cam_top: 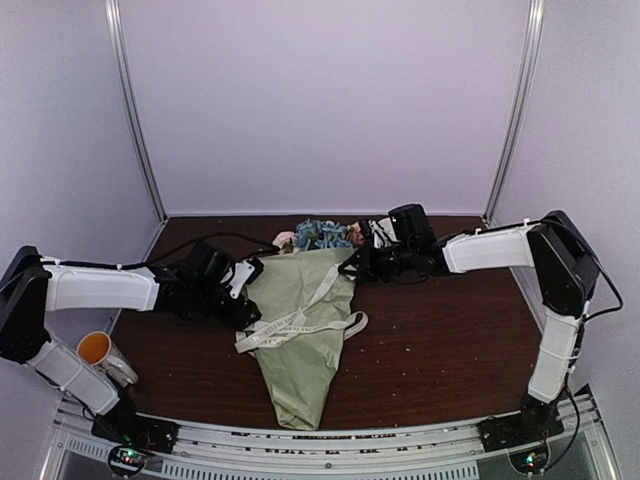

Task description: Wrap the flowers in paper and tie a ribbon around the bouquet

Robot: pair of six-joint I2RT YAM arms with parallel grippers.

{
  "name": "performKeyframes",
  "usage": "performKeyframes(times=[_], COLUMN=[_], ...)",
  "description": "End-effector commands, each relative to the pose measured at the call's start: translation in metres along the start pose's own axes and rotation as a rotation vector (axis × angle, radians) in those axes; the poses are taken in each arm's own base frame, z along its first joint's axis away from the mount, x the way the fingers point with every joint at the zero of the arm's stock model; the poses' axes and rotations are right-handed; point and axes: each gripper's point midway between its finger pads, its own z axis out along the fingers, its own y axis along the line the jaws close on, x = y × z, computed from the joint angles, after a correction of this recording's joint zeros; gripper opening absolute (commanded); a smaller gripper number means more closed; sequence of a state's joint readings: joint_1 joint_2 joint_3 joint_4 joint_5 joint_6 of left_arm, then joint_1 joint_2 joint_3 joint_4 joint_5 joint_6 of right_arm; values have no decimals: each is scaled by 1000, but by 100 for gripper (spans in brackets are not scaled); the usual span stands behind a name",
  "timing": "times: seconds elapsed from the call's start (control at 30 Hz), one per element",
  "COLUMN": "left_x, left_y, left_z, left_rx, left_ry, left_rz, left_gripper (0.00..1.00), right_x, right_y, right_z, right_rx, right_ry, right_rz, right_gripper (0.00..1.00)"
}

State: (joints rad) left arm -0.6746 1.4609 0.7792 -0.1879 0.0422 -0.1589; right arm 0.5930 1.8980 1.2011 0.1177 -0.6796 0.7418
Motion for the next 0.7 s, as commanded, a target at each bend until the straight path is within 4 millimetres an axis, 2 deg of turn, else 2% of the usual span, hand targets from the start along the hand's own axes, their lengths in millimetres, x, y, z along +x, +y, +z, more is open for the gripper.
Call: performKeyframes(times=[0.0, 0.07, 0.23, 0.37, 0.43, 0.5, 0.57, 0.67], left_x=[23, 30, 32, 36, 43, 53, 64, 71], left_y=[7, 6, 2, 2, 0, -2, -5, -10], left_z=[-5, -1, 12, 8, 2, -5, -9, -13], left_rx=[-47, -35, -8, -12, -4, 7, 23, 50], left_ry=[107, 142, 175, 197, 210, 231, 251, 254], left_rz=[-6, -1, 14, 0, -18, -38, -63, -82], left_gripper=[54, 54, 54, 35, 33, 37, 45, 51], right_x=[13, 15, 18, 21, 23, 25, 26, 25], right_y=[-6, -7, -7, -11, -14, -17, -19, -17], right_z=[-2, 1, 5, 5, 7, 9, 11, 13], right_rx=[24, 18, 16, 35, 41, 47, 50, 49], right_ry=[27, 32, 44, 54, 61, 70, 74, 80], right_rz=[-27, -23, -26, -32, -28, -25, -22, -25], right_gripper=[0, 0, 0, 0, 0, 0, 0, 0])
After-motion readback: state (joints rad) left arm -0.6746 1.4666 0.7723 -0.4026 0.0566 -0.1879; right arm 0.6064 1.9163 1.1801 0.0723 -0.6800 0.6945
